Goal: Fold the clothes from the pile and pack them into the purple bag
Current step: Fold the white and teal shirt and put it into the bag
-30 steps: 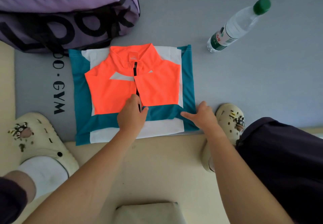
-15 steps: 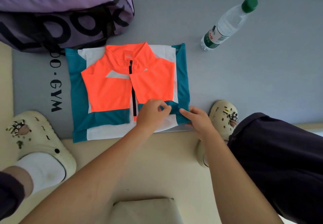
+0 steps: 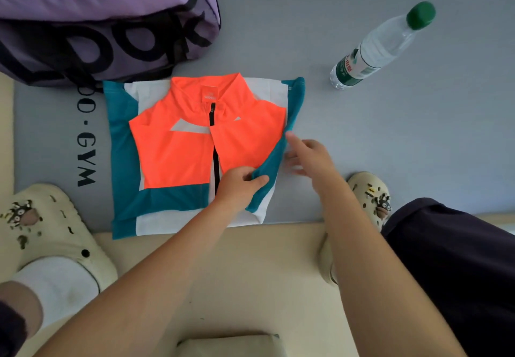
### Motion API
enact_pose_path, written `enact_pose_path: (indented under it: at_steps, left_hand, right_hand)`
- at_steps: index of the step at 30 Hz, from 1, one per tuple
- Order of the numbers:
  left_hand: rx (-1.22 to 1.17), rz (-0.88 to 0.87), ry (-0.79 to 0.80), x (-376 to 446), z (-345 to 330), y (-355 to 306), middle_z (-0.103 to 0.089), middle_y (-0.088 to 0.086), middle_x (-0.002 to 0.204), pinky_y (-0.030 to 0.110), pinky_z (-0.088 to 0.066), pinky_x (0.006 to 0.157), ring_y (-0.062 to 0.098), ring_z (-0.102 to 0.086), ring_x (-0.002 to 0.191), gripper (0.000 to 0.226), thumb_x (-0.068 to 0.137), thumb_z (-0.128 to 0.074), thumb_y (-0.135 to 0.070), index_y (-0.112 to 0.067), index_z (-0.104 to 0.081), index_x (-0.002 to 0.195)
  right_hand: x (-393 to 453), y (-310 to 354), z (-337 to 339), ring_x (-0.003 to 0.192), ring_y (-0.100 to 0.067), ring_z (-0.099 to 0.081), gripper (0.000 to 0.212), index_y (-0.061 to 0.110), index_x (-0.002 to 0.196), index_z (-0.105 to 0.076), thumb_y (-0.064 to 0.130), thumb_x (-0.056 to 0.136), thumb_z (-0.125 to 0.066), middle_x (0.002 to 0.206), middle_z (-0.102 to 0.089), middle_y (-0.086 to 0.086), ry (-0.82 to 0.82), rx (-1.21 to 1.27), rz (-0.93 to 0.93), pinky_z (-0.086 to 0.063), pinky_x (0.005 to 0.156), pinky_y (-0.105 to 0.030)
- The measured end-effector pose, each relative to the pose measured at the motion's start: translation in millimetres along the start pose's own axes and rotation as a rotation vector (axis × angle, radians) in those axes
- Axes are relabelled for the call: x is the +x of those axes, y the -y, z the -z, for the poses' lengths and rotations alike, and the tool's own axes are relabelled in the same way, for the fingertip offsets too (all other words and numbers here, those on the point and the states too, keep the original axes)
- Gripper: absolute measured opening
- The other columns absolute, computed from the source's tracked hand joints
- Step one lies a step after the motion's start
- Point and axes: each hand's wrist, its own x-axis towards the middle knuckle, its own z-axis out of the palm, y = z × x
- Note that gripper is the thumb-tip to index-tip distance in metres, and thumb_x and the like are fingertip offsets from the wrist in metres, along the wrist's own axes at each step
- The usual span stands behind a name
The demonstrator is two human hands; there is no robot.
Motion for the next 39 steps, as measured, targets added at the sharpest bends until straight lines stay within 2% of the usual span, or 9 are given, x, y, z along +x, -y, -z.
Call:
enact_pose_path:
  at_steps: [3,6,9,19,22,26,32,36,39]
  left_hand:
    - [-0.035,0.023,0.036,1.1,5.5,4.0,-0.049,-0.012,0.059,0.014,-0.032,0.051,0.003,-0.044,0.056,0.015,0.089,-0.071,-0.023,-0.017,-0.064,0.076]
    - [-0.098,0.020,0.054,4.0,17.7,5.7,-0.056,-0.012,0.071,0.017,-0.036,0.063,0.004,-0.051,0.068,0.015,0.088,-0.071,-0.030,-0.015,-0.067,0.090]
    - [-0.129,0.046,0.071,6.8,30.2,-1.2,-0.063,-0.010,0.097,0.014,-0.041,0.069,0.004,-0.060,0.088,0.031,0.078,-0.079,-0.042,-0.029,-0.062,0.101]
    - [-0.101,-0.042,-0.149,-8.6,119.5,24.8,-0.055,-0.006,0.069,0.011,-0.036,0.048,0.004,-0.047,0.055,0.019,0.084,-0.072,-0.028,-0.014,-0.061,0.090]
    - [-0.098,0.029,-0.284,-17.9,170.4,52.3,-0.062,-0.013,0.073,0.015,-0.041,0.055,-0.003,-0.054,0.059,0.012,0.081,-0.075,-0.034,-0.029,-0.065,0.085]
    - [-0.056,0.151,-0.437,-23.9,199.5,85.8,-0.060,-0.007,0.072,0.028,-0.041,0.059,0.014,-0.057,0.069,0.014,0.082,-0.070,-0.035,-0.030,-0.058,0.078]
    - [0.096,0.195,-0.510,-22.3,204.6,109.3,-0.057,-0.006,0.064,0.025,-0.034,0.049,0.013,-0.056,0.060,0.026,0.087,-0.064,-0.039,-0.026,-0.053,0.068]
    - [0.138,0.192,-0.549,-22.2,196.6,112.4,-0.055,-0.002,0.062,0.025,-0.030,0.045,0.010,-0.052,0.055,0.027,0.089,-0.064,-0.036,-0.021,-0.054,0.069]
    - [0.162,0.216,-0.524,-22.8,197.9,116.9,-0.055,-0.003,0.066,0.027,-0.032,0.048,0.016,-0.053,0.062,0.024,0.090,-0.062,-0.036,-0.018,-0.056,0.076]
  right_hand:
    - [24.6,36.0,-20.7,0.075,-0.015,-0.067,0.052,0.015,0.090,-0.061,0.065,0.074,-0.068,0.088,-0.068,0.000,-0.050,-0.086,-0.002,-0.058,0.066,-0.033]
    - [38.9,58.3,-31.8,0.070,-0.017,-0.064,0.023,0.016,0.083,-0.057,0.032,0.081,-0.072,0.090,-0.067,-0.004,-0.099,-0.149,0.009,-0.054,0.055,-0.029]
    - [40.9,69.9,-39.8,0.087,-0.028,-0.069,0.012,0.013,0.088,-0.058,0.013,0.080,-0.067,0.099,-0.068,-0.012,-0.114,-0.089,0.018,-0.060,0.075,-0.047]
    - [-1.3,117.4,-156.1,0.084,-0.027,-0.066,0.015,0.008,0.091,-0.055,0.012,0.086,-0.068,0.090,-0.063,-0.009,0.092,-0.025,0.123,-0.060,0.058,-0.035]
    - [-23.3,131.7,-211.4,0.094,-0.031,-0.066,0.026,0.004,0.098,-0.053,0.018,0.086,-0.071,0.103,-0.064,-0.015,0.173,-0.121,0.213,-0.060,0.075,-0.046]
    - [-43.3,129.2,-239.3,0.082,-0.024,-0.072,0.037,0.008,0.108,-0.057,0.032,0.086,-0.073,0.098,-0.069,-0.010,0.440,-0.144,0.257,-0.061,0.069,-0.036]
    - [-16.7,73.5,-185.5,0.075,-0.023,-0.064,0.021,0.010,0.094,-0.061,0.029,0.087,-0.066,0.085,-0.066,-0.005,-0.135,-0.357,0.289,-0.050,0.066,-0.032]
    - [-19.8,38.5,-182.2,0.073,-0.033,-0.067,0.045,-0.007,0.084,-0.068,0.038,0.086,-0.067,0.077,-0.071,-0.017,0.027,-0.510,0.087,-0.056,0.073,-0.042]
    - [-27.7,26.6,-192.5,0.069,-0.030,-0.068,0.035,0.000,0.073,-0.066,0.032,0.082,-0.074,0.077,-0.072,-0.013,0.084,-0.435,0.041,-0.056,0.074,-0.038]
